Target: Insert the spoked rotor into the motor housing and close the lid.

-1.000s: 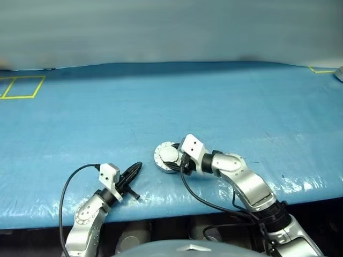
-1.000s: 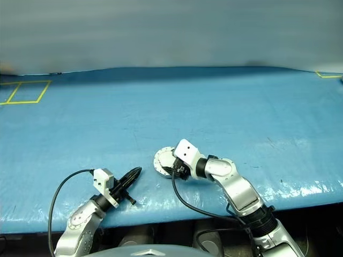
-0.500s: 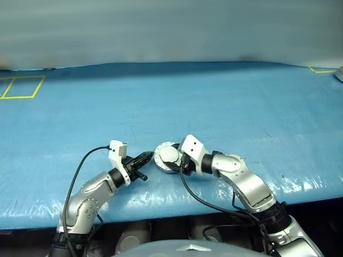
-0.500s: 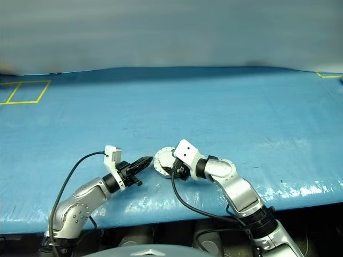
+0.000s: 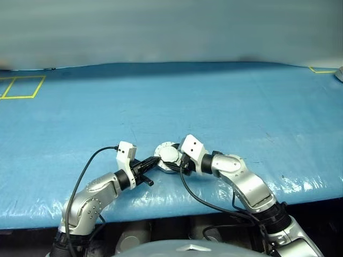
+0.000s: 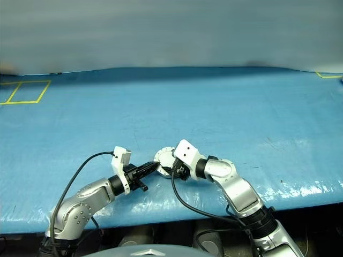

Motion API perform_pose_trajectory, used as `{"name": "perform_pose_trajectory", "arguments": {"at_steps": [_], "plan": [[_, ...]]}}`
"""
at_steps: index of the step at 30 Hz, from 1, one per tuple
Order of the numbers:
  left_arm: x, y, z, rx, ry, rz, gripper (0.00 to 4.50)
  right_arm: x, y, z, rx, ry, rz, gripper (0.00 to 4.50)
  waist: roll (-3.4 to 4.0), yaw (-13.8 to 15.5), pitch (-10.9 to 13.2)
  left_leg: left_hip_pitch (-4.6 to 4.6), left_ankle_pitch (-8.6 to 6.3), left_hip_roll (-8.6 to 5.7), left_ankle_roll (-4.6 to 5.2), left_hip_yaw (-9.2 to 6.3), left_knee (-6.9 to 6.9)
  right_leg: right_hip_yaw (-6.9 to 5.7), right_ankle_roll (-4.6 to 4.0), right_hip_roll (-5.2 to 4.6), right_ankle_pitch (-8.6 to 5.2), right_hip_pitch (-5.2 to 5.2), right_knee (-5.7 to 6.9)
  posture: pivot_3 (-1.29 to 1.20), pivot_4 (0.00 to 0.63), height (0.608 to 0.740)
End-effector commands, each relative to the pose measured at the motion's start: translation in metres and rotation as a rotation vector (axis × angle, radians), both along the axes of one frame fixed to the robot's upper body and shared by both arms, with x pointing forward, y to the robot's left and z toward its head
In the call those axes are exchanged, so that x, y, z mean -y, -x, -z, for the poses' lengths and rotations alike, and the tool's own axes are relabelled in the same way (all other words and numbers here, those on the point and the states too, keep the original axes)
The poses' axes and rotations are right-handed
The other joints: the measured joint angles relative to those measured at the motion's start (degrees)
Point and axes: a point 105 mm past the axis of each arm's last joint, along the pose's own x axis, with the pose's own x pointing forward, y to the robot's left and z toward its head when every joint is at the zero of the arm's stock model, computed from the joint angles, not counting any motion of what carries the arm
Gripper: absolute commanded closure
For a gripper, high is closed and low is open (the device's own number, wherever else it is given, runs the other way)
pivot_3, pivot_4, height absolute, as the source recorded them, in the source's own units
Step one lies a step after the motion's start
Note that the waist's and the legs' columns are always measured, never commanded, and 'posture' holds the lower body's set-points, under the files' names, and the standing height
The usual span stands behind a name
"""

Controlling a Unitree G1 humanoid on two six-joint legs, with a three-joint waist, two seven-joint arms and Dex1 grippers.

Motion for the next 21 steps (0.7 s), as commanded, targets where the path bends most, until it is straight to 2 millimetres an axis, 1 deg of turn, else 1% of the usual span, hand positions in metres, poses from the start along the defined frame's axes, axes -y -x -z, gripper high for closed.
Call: {"name": "perform_pose_trajectory", "arguments": {"at_steps": [1,8,13,14,16,17,21], "plan": [[-0.001,0.001,0.0,0.003,-0.025,-0.011,4.5,0.01,0.002,0.022,-0.073,0.068,0.045,1.46,0.0,0.0,0.0,0.0,0.0,0.0,0.0,0.0,0.0,0.0,0.0,-0.01,0.0,0.0,0.0,0.0,0.15,0.74],[0.002,-0.005,0.004,0.01,-0.057,-0.02,4.5,0.008,0.003,0.023,-0.071,0.065,0.035,1.46,-0.03,0.1,0.0,0.04,0.0,0.0,-0.01,0.0,0.01,0.0,0.0,-0.02,0.0,0.01,0.0,0.0,0.15,0.74],[0.007,-0.01,0.002,0.03,-0.067,-0.008,4.5,0.006,0.006,0.013,-0.091,-0.045,0.075,1.46,-0.06,0.5,-0.1,0.04,0.04,-0.02,-0.03,0.0,0.03,-0.01,-0.03,-0.01,-0.02,0.04,0.0,0.0,0.15,0.74],[0.008,-0.01,0.002,0.034,-0.069,-0.005,4.5,0.007,0.008,0.011,-0.09,-0.061,0.09,0.73,-0.06,0.6,-0.1,0.04,0.05,-0.02,-0.02,0.0,0.03,-0.01,-0.03,-0.01,-0.02,0.04,0.0,0.0,0.15,0.74],[0.009,-0.01,0.001,0.04,-0.072,0.001,4.5,0.009,0.012,0.005,-0.076,-0.098,0.116,0.13,-0.06,0.7,-0.1,0.03,0.05,-0.05,-0.02,0.0,0.03,-0.01,-0.02,-0.01,-0.01,0.03,-0.01,0.0,0.15,0.74],[0.009,-0.01,0.0,0.041,-0.074,0.003,4.5,0.011,0.015,0.001,-0.066,-0.126,0.133,0.02,-0.06,0.9,-0.1,0.02,0.04,-0.06,-0.01,0.0,0.01,-0.01,0.02,-0.01,0.02,0.01,-0.01,0.0,0.15,0.74],[0.008,-0.01,0.0,0.046,-0.084,0.009,4.5,0.023,0.023,-0.013,-0.034,-0.191,0.216,0.02,-0.06,1.3,0.0,-0.15,-0.01,-0.08,0.04,0.0,-0.02,0.0,0.03,-0.04,0.01,-0.1,-0.06,0.0,0.15,0.74]]}}
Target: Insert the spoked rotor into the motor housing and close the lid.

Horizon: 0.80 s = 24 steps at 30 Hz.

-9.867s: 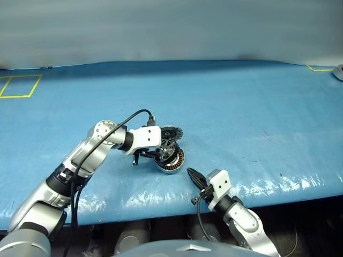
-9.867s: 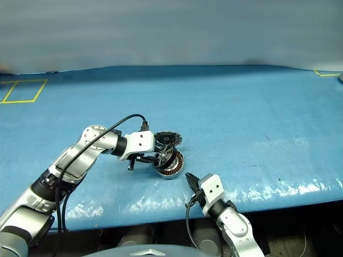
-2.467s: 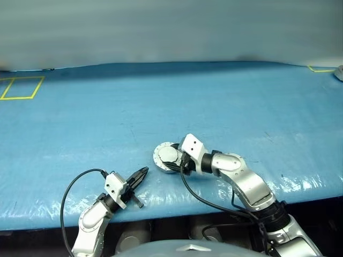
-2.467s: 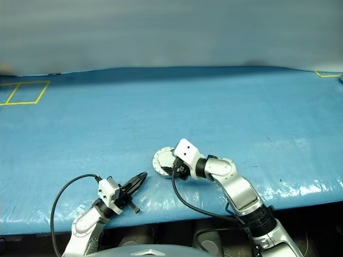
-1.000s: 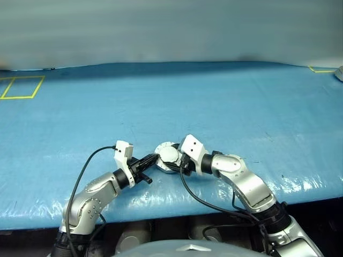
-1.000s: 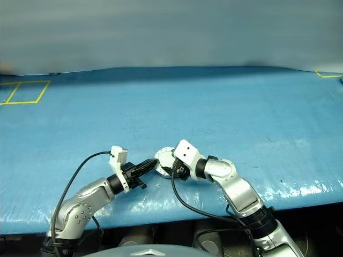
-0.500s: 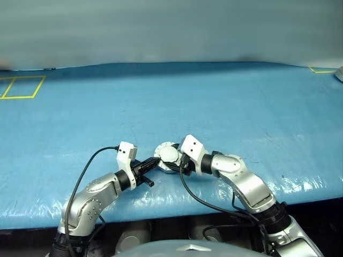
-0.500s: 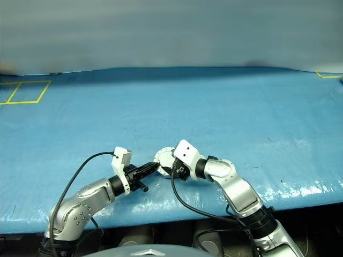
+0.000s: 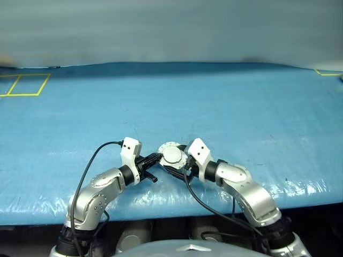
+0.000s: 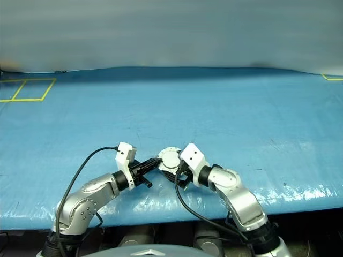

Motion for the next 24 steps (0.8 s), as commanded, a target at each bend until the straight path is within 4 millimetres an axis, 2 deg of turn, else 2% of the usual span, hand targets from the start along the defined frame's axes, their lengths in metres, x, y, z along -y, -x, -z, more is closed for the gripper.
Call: {"name": "perform_pose_trajectory", "arguments": {"at_steps": [1,3,6,9,15,24], "plan": [[0.001,0.001,0.005,-0.01,-0.021,0.01,4.5,0.013,0.003,-0.016,0.023,-0.058,0.089,0.02,-0.01,0.1,0.0,-0.02,0.0,0.0,0.0,0.0,0.0,0.0,0.0,0.0,0.0,-0.01,0.0,0.0,0.15,0.74],[0.0,0.001,0.005,-0.01,-0.021,0.012,4.5,0.02,0.005,-0.022,0.015,-0.114,0.143,0.02,0.0,0.1,0.0,-0.04,0.0,0.01,0.0,0.0,0.0,0.0,0.0,-0.01,-0.01,0.0,0.0,0.0,0.15,0.74],[0.0,0.001,0.006,-0.006,-0.024,0.018,4.5,0.028,0.006,-0.031,-0.055,-0.285,0.26,0.02,0.01,0.1,0.0,-0.06,0.0,0.05,-0.02,-0.01,-0.01,0.0,-0.02,-0.02,-0.02,0.0,0.02,0.0,0.15,0.74],[0.002,0.001,0.005,0.004,-0.021,0.026,4.5,0.032,0.006,-0.026,-0.169,-0.418,0.367,0.02,0.04,0.1,0.0,-0.07,0.0,0.09,-0.02,-0.02,-0.04,0.01,-0.04,-0.02,-0.03,-0.02,0.03,0.0,0.15,0.74],[0.004,0.001,0.006,0.015,-0.023,0.034,4.5,0.014,0.009,-0.008,-0.457,-0.679,0.465,0.02,0.15,0.1,0.1,-0.07,-0.01,0.07,-0.02,-0.01,-0.06,0.02,-0.2,-0.03,-0.12,-0.19,0.0,0.0,0.15,0.74],[0.005,0.005,0.008,0.025,-0.028,0.049,4.5,0.005,0.005,0.003,-0.688,-0.88,0.523,0.02,0.23,0.1,0.2,-0.07,-0.02,0.04,0.01,-0.01,-0.11,-0.02,-0.28,-0.06,-0.17,-0.17,-0.02,0.0,0.15,0.74]]}}
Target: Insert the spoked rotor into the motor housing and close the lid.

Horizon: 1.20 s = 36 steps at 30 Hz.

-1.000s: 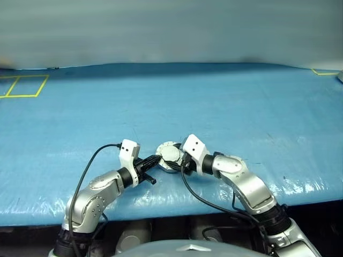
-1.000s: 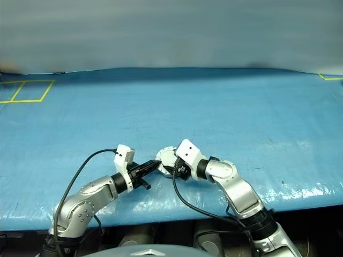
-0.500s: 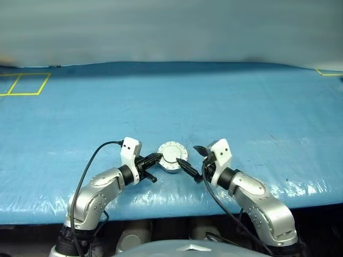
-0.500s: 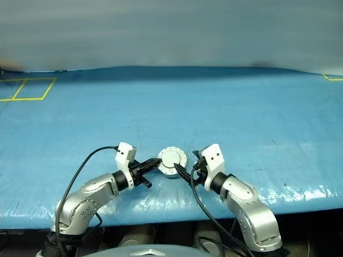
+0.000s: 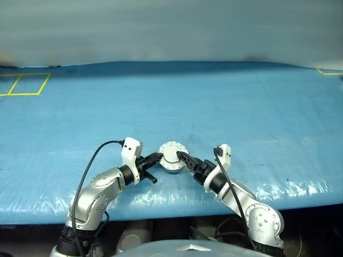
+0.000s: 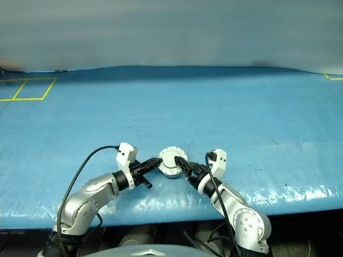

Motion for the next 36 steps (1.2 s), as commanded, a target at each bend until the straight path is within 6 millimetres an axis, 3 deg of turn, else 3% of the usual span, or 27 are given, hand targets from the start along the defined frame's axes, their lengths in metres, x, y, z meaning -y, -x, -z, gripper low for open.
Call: {"name": "perform_pose_trajectory", "arguments": {"at_steps": [1,4,8,11,17,21,32,36], "plan": [[0.004,0.005,0.006,-0.022,0.0,0.021,4.5,-0.014,-0.002,-0.008,-0.042,-0.181,0.03,0.02,0.0,0.0,0.0,0.0,0.0,0.0,0.0,0.01,-0.01,0.01,0.01,0.0,0.0,0.0,0.0,0.0,0.15,0.74],[0.005,0.005,0.008,-0.024,0.0,0.026,4.5,-0.015,-0.001,-0.004,-0.13,-0.321,0.055,0.02,0.0,0.0,0.0,0.01,0.0,0.01,0.01,-0.01,-0.01,0.0,0.01,0.0,0.0,0.03,0.0,0.0,0.15,0.74],[0.005,0.005,0.01,-0.026,-0.003,0.026,4.5,-0.016,0.0,-0.001,-0.189,-0.369,0.053,0.02,0.0,-0.1,0.0,0.01,0.0,0.01,0.01,0.0,-0.01,0.01,-0.03,0.0,-0.02,0.06,0.0,0.0,0.15,0.74],[0.004,0.005,0.011,-0.027,-0.005,0.024,4.5,-0.017,0.001,0.001,-0.206,-0.367,0.038,0.62,0.01,-0.2,0.0,0.01,0.0,0.02,0.02,0.01,-0.01,0.0,-0.04,0.01,-0.03,0.07,0.0,0.0,0.15,0.74],[0.003,0.005,0.013,-0.03,-0.009,0.023,4.5,-0.022,0.003,0.004,-0.225,-0.348,0.009,2.51,0.04,-0.5,0.0,0.02,0.0,0.02,0.02,0.02,-0.01,0.01,-0.03,0.05,-0.02,0.08,-0.01,0.0,0.15,0.74],[0.003,0.005,0.014,-0.032,-0.008,0.022,4.5,-0.02,0.003,0.004,-0.229,-0.356,0.024,3.32,0.07,-0.8,0.0,0.08,0.0,0.02,0.03,0.02,-0.01,0.01,-0.03,0.05,-0.03,0.08,-0.02,0.0,0.15,0.74],[-0.006,-0.007,0.012,-0.018,0.015,-0.05,4.5,-0.015,0.005,0.003,-0.216,-0.36,0.039,3.32,0.08,-0.7,0.0,0.07,-0.01,0.01,0.04,0.01,-0.02,0.0,-0.03,0.03,-0.04,0.08,-0.05,0.0,0.15,0.74],[-0.017,-0.016,0.0,-0.017,0.117,-0.135,3.57,-0.014,0.001,-0.004,-0.191,-0.38,0.053,3.32,0.09,-1.1,0.0,0.05,-0.02,0.03,0.05,0.01,-0.03,0.01,-0.02,0.02,-0.03,0.06,-0.04,0.0,0.15,0.74]]}}
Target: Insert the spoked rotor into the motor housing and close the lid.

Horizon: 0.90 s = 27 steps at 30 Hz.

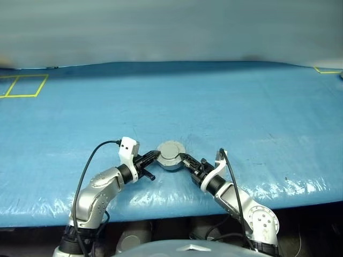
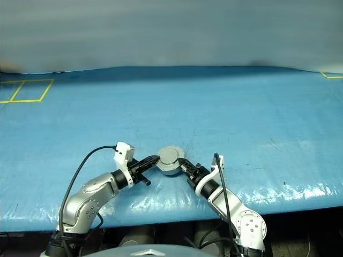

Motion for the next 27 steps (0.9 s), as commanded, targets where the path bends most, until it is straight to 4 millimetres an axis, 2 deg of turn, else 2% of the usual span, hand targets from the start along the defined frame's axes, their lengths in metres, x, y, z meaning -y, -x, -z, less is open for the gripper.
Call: {"name": "perform_pose_trajectory", "arguments": {"at_steps": [1,5,9,11,17,21,27], "plan": [[-0.008,-0.006,-0.009,-0.021,0.111,-0.075,3.25,-0.005,-0.002,-0.012,0.038,-0.025,-0.001,3.32,-0.01,-0.3,0.0,-0.02,0.0,0.01,0.0,0.0,0.0,0.0,0.0,0.0,0.0,0.01,0.01,0.0,0.15,0.74],[-0.022,-0.009,-0.019,-0.069,0.303,-0.183,1.91,-0.004,-0.007,-0.022,0.073,-0.054,0.022,3.32,-0.03,-0.6,0.1,-0.21,0.01,0.02,0.0,-0.01,0.01,-0.01,0.26,0.02,0.15,-0.01,0.03,0.0,0.15,0.74],[-0.035,-0.005,-0.018,-0.169,0.528,-0.294,0.52,-0.005,-0.014,-0.04,0.139,-0.102,0.037,3.32,-0.05,-0.8,0.1,-0.48,0.0,0.03,0.0,-0.01,0.02,-0.01,0.25,0.05,0.16,-0.29,0.03,0.0,0.15,0.74],[-0.037,0.001,-0.02,-0.215,0.662,-0.309,0.0,-0.006,-0.018,-0.051,0.176,-0.124,0.038,3.32,-0.08,-0.7,0.1,-0.77,0.0,0.02,0.0,-0.05,0.11,-0.05,0.24,0.06,0.18,-0.49,0.02,0.0,0.15,0.74],[-0.032,0.014,-0.021,-0.327,0.916,-0.319,0.0,-0.015,-0.027,-0.075,0.244,-0.166,0.026,3.32,-0.12,-0.6,0.2,-0.88,-0.02,-0.03,0.03,-0.02,0.15,-0.03,0.2,0.07,0.2,-0.56,0.02,0.0,0.15,0.74],[-0.02,0.02,-0.025,-0.407,1.076,-0.278,0.0,-0.028,-0.029,-0.087,0.28,-0.188,-0.02,3.32,-0.14,-0.6,0.2,-0.86,-0.02,-0.01,0.03,-0.03,0.17,-0.03,0.15,0.08,0.23,-0.55,0.04,0.0,0.15,0.74],[-0.013,0.024,-0.03,-0.444,1.153,-0.243,0.0,-0.037,-0.027,-0.092,0.293,-0.187,-0.067,3.32,-0.14,-0.6,0.2,-0.86,-0.02,-0.05,0.03,0.02,0.17,0.0,-0.06,0.19,0.35,-0.55,0.03,0.0,0.15,0.74]]}}
